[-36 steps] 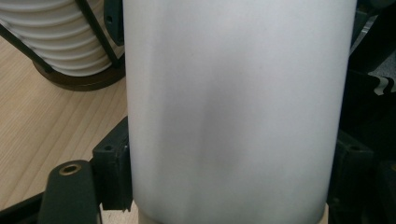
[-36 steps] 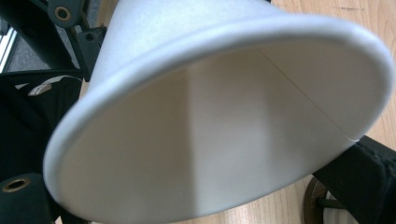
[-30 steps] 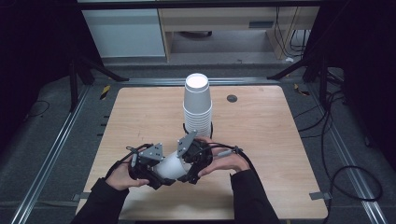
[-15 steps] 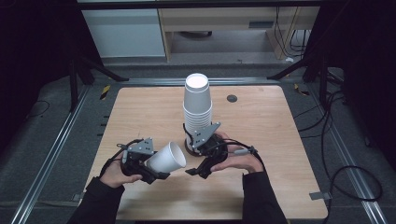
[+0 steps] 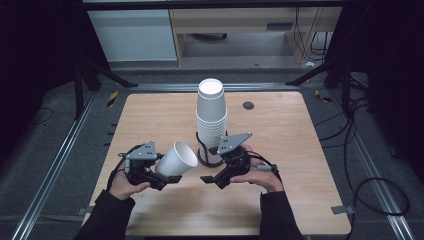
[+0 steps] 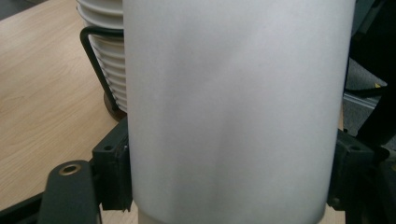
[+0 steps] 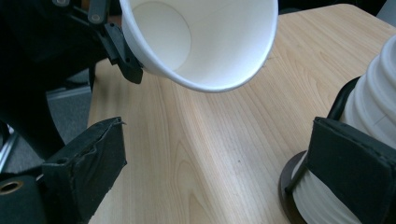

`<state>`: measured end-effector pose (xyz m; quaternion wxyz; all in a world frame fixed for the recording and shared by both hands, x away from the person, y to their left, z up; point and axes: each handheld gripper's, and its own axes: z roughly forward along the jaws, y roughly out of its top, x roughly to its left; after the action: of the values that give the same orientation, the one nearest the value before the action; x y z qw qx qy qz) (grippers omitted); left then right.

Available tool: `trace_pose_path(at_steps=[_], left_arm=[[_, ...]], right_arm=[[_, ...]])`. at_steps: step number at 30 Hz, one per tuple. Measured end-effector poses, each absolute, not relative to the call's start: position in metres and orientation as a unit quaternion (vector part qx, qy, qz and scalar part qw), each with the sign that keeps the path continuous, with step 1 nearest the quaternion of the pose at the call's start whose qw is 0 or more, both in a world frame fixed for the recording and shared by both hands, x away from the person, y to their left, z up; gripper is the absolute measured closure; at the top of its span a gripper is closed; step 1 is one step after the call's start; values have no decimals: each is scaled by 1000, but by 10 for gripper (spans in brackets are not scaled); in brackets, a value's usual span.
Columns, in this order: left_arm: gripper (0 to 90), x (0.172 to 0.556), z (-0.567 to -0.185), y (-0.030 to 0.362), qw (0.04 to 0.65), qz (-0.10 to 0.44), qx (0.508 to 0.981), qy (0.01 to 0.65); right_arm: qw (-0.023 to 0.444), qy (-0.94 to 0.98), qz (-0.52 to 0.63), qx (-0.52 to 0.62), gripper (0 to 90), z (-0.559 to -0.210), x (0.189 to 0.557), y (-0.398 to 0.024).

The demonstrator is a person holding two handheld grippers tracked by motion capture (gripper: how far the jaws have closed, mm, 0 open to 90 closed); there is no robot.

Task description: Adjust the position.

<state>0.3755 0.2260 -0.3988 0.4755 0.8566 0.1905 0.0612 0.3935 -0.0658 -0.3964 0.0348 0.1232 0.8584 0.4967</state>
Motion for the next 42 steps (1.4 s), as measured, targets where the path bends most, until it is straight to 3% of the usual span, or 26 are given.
trace_pose_path(at_steps=[42], left_arm=[[220,363,-407,190,476,73,862,155]], right_arm=[[-36,814,563,138,49,-408,394,-56]])
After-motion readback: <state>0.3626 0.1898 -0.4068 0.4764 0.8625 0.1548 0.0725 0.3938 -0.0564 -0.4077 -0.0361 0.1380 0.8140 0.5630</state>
